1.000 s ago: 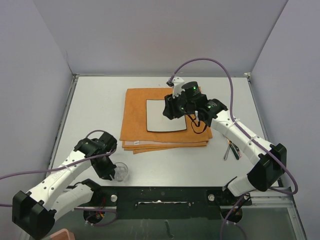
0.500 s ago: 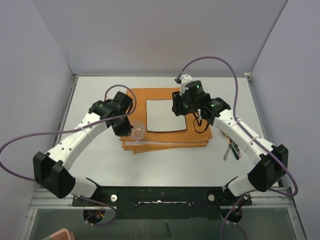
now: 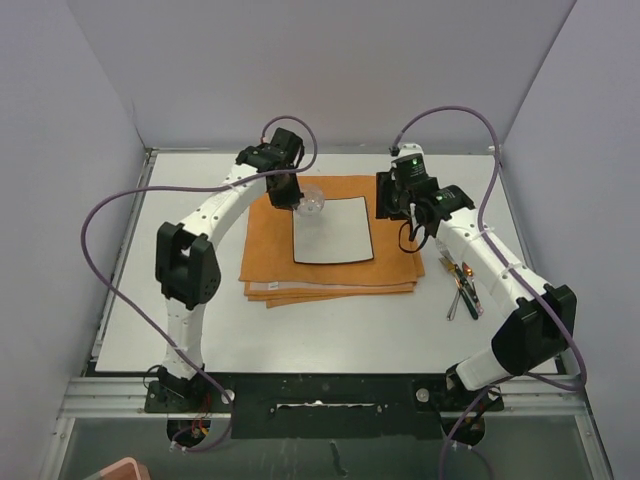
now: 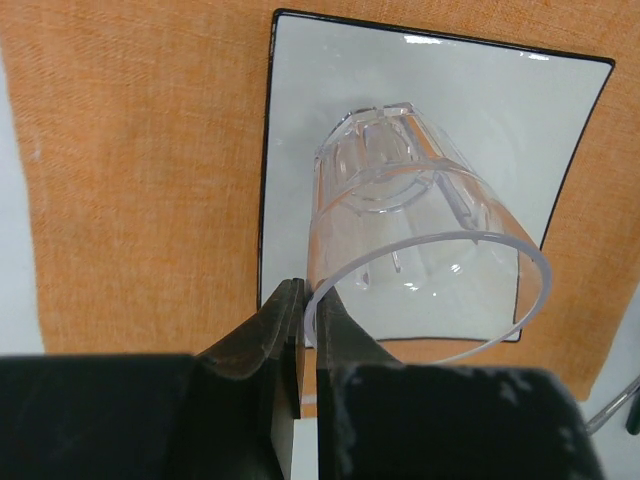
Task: Set the dinner table for one person
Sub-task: Place the cup on the napkin.
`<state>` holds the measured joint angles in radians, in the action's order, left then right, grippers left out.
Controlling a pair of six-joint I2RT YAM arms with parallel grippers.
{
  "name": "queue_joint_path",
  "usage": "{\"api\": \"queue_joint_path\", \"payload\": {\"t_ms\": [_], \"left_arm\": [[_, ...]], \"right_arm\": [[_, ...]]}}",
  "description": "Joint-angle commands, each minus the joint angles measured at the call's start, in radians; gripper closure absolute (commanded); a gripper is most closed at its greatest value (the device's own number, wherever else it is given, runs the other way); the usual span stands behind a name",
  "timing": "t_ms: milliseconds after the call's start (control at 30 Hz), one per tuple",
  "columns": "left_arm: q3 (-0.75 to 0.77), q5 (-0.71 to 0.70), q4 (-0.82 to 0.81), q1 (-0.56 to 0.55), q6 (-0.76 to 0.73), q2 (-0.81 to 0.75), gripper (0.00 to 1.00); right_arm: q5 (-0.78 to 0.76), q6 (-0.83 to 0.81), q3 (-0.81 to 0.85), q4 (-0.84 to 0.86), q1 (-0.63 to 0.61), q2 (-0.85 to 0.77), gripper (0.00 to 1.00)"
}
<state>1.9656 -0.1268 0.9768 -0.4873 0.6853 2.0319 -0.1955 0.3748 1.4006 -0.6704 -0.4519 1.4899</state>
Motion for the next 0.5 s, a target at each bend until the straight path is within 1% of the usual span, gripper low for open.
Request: {"api": "queue_joint_path", "payload": {"t_ms": [0, 100, 167, 300, 467], "left_arm": [[0.165, 0.056, -0.048, -0.007, -0.018, 0.138, 1.0], [0.23, 0.069, -0.038, -0.016, -0.022, 0.209, 1.0], [0.244, 0.079, -0.044, -0.018, -0.014, 0.235, 1.0], [0.267, 0.105, -0.053, -0.021, -0.001, 0.263, 1.0], [0.276, 0.112, -0.062, -0.024, -0.001, 0.274, 1.0]], "right_arm": [[-0.07, 0.038, 0.063, 0.002, 0.026, 0.016, 0.5], [-0.08, 0.048, 0.064, 0.002, 0.036, 0.024, 0.5], [-0.083, 0.055, 0.069, 0.0, 0.041, 0.033, 0.5], [-0.078, 0.069, 0.084, -0.006, 0.045, 0.068, 0.5], [-0.021, 0.072, 0.12, 0.009, 0.046, 0.128, 0.5]]}}
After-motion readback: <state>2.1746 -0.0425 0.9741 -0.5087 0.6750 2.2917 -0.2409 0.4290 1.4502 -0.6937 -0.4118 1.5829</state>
